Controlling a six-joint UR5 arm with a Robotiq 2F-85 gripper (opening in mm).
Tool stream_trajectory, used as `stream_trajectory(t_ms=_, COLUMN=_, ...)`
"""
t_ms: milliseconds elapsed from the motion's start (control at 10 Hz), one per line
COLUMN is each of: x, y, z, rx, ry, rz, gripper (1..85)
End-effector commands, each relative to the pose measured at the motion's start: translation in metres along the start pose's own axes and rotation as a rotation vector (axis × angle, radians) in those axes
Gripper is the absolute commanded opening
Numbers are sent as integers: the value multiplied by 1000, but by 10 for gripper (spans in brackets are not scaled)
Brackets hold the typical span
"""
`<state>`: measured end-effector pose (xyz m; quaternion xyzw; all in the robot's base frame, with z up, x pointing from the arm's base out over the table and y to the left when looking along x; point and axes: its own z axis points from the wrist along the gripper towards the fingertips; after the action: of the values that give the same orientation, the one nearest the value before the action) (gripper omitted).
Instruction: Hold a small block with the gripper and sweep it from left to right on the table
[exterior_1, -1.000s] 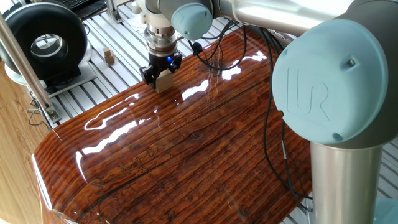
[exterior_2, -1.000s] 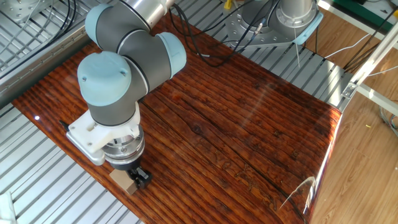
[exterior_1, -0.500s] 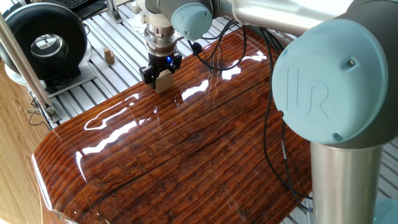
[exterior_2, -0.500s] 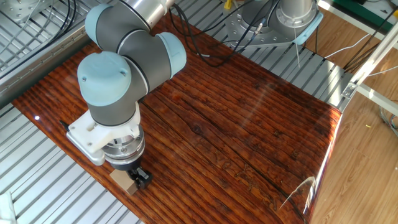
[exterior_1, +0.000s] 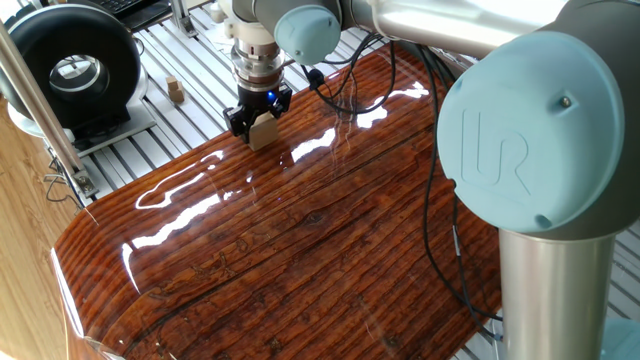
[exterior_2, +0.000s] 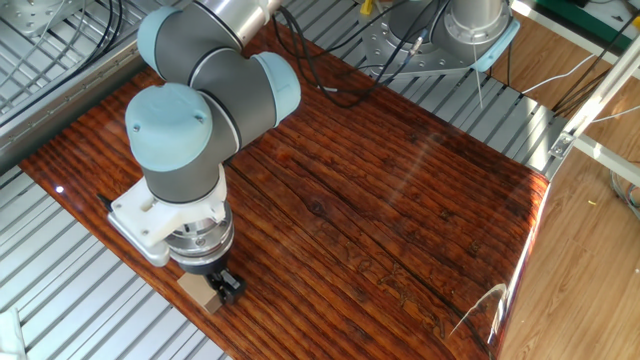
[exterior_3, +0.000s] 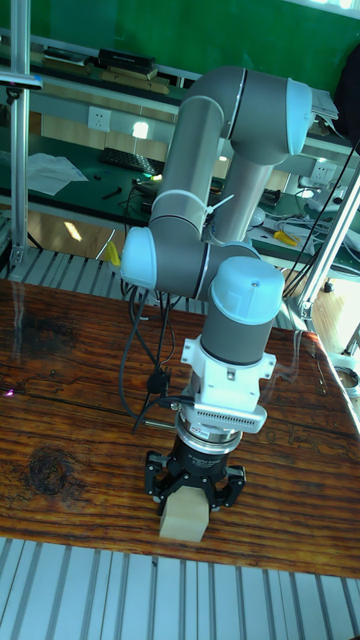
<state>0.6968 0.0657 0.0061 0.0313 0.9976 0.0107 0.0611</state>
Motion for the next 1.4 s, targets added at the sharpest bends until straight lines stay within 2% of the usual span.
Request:
stream_trajectory(t_ms=0, x=-1, y=2, z=-1, rx=-2, ry=0, rz=13, gripper=10)
stream_trajectory(t_ms=1300, x=1, y=6, z=-1, rx=9, ry=2, rz=28, gripper=10)
